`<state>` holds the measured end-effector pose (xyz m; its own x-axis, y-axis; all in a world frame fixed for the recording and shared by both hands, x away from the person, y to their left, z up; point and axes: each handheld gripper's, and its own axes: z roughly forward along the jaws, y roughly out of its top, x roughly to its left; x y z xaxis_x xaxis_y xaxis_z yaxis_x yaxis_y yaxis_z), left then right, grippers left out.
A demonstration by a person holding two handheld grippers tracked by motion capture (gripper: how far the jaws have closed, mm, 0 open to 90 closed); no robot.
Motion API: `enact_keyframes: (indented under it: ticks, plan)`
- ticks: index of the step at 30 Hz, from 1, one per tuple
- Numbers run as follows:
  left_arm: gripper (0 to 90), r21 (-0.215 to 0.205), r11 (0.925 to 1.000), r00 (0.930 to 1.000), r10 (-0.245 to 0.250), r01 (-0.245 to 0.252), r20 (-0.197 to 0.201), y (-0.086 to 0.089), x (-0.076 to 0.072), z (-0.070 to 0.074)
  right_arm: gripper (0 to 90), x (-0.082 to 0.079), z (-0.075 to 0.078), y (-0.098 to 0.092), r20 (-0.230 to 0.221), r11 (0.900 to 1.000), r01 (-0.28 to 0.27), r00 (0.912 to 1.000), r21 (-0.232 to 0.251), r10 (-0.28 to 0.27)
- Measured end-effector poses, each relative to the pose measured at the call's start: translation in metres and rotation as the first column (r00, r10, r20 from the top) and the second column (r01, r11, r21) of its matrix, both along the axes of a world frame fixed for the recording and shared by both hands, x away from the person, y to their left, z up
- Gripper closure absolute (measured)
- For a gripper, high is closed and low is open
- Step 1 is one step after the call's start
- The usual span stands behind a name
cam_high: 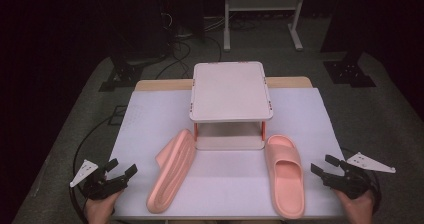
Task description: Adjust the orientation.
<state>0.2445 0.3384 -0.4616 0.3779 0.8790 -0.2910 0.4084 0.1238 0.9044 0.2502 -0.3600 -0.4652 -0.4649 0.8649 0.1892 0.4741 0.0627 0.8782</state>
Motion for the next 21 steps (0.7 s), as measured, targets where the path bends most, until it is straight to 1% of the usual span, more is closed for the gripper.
enact_keyframes:
  ticks: [5,12,15,18,21]
  plan:
    - [7.0,0.012,0.9998,0.9999,-0.016,0.016,-0.005,-0.003,0.002,0.0,24.7,0.002,-0.001,0.0,-0.002,1.0,-0.006,1.0,0.003,0.006]
    - [7.0,0.003,0.9996,0.9996,-0.03,0.03,0.0,-0.006,0.002,0.001,24.4,0.002,-0.001,0.004,-0.005,1.0,-0.013,0.9999,-0.006,0.013]
    - [7.0,0.011,0.999,0.999,-0.044,0.044,0.001,-0.009,0.004,0.002,24.4,0.0,0.001,0.004,0.004,1.0,-0.013,0.9999,-0.012,0.013]
    - [7.0,0.01,0.9982,0.9983,-0.059,0.059,-0.005,-0.013,0.006,0.001,24.1,-0.001,0.001,0.004,0.009,1.0,-0.01,0.9999,-0.011,0.01]
    - [7.0,0.02,0.9969,0.9971,-0.075,0.076,-0.009,-0.018,0.006,0.001,24.1,-0.002,0.001,0.004,0.002,1.0,-0.007,1.0,-0.009,0.007]
